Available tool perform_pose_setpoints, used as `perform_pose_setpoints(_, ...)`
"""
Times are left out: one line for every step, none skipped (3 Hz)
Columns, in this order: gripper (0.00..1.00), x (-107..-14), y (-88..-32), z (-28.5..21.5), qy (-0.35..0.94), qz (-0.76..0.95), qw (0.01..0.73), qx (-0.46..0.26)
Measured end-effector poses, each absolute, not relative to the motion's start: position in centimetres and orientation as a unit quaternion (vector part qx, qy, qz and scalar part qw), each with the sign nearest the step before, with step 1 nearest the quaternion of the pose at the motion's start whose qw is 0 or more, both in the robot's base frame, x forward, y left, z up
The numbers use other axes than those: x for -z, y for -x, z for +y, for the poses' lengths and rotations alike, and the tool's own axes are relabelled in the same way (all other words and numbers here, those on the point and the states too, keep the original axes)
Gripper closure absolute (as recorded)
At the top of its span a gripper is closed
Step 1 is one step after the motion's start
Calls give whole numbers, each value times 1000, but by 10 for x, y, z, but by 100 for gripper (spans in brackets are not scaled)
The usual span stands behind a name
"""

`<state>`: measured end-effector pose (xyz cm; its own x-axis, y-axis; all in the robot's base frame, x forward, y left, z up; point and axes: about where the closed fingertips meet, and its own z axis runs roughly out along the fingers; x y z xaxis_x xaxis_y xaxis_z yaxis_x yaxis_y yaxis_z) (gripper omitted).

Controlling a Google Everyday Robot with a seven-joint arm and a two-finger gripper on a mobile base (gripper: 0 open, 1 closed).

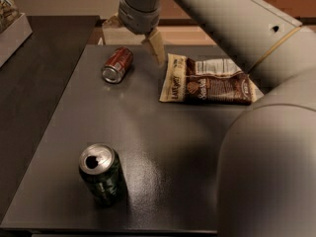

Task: Place coke can upright

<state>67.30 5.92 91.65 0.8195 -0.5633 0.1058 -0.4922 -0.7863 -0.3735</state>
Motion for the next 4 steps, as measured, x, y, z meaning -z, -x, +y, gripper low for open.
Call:
perform_pose_setpoints(0, -909, -691, 69, 949, 257, 153, 103)
perform_pose_setpoints(0, -904, -704, 83, 958, 229, 143, 97)
perform_pose_setpoints(0, -897, -706, 98, 966, 201, 136, 90)
perform_pose_setpoints(0, -887, -705, 113, 973, 177, 126, 82)
